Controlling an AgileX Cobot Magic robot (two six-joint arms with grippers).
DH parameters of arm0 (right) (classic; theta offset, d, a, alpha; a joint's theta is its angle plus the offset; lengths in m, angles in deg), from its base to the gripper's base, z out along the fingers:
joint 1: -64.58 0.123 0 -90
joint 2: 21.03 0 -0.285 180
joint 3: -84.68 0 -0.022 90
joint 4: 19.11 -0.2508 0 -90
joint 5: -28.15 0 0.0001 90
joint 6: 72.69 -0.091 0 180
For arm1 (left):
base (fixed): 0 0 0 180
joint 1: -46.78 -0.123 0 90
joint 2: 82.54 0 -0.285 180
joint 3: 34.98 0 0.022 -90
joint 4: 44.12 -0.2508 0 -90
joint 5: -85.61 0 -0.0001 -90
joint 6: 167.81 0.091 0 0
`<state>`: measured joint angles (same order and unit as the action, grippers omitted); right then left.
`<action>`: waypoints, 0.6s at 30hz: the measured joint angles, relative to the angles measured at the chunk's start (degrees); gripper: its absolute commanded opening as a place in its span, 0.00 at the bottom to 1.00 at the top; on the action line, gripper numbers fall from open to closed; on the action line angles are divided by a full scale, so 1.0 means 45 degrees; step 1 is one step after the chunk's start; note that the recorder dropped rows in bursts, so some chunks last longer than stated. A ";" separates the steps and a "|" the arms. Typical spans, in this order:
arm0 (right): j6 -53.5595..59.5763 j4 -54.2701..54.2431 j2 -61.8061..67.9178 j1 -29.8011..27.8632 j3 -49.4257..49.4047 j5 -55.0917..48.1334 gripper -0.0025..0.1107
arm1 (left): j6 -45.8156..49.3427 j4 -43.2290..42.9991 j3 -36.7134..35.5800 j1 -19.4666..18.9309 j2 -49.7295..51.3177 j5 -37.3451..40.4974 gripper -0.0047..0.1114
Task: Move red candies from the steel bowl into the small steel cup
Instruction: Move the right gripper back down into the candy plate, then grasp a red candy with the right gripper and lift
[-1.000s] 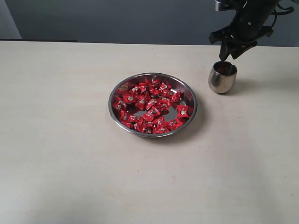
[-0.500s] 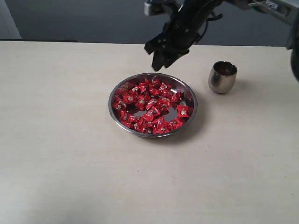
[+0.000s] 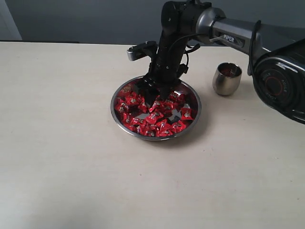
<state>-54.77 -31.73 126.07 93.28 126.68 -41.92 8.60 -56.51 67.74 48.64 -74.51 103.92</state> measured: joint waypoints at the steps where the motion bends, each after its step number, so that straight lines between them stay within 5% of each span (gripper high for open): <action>1: -0.0157 0.0000 0.0027 -0.0002 -0.0030 0.0000 0.51 | 0.0000 0.0000 0.0000 0.0000 0.0000 0.0000 0.04; 16: -0.0645 0.0325 -0.0099 0.0528 -0.1342 0.0022 0.51 | 0.0000 0.0000 0.0000 0.0000 0.0000 0.0000 0.04; 18: -0.0645 0.0346 -0.0099 0.0528 -0.1372 0.0022 0.44 | 0.0000 0.0000 0.0000 0.0000 0.0000 0.0000 0.04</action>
<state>-57.67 -30.17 125.63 95.66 120.51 -41.82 8.60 -56.51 67.74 48.64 -74.51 103.92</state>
